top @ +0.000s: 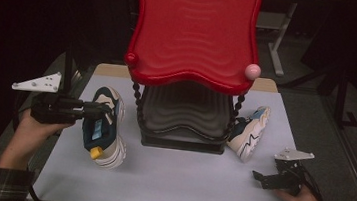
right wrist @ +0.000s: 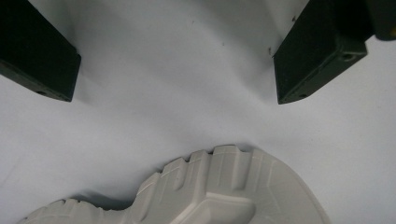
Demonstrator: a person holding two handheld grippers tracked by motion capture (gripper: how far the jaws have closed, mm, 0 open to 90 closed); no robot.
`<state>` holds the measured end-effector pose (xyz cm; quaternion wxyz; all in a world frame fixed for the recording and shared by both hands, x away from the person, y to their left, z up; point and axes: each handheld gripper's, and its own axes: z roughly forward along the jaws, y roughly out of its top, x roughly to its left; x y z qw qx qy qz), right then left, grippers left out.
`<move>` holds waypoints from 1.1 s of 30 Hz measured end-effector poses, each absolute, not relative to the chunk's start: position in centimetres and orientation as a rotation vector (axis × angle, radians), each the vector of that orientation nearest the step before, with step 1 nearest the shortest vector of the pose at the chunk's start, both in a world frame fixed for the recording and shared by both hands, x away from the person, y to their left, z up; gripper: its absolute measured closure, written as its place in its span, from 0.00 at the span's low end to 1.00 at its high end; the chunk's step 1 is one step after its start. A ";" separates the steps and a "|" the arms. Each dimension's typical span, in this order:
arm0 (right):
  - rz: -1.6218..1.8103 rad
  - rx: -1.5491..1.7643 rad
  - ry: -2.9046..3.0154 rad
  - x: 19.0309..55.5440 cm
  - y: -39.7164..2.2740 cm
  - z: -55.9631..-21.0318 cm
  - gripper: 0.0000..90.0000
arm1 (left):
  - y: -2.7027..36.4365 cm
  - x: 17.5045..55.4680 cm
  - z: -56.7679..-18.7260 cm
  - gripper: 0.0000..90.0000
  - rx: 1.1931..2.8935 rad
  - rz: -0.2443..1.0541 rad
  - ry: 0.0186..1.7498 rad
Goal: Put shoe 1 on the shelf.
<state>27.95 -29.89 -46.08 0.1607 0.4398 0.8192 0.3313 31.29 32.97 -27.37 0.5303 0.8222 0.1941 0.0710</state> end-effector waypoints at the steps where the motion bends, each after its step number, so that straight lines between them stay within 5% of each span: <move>1: 0.945 1.256 2.339 28.0 -29.9 -46.1 0.00 | 32.9 31.3 -26.8 0.80 1.967 0.172 0.455; 33: 0.948 1.260 2.338 27.9 -29.9 -46.1 0.00 | 33.1 33.5 -13.5 0.81 1.946 0.275 0.312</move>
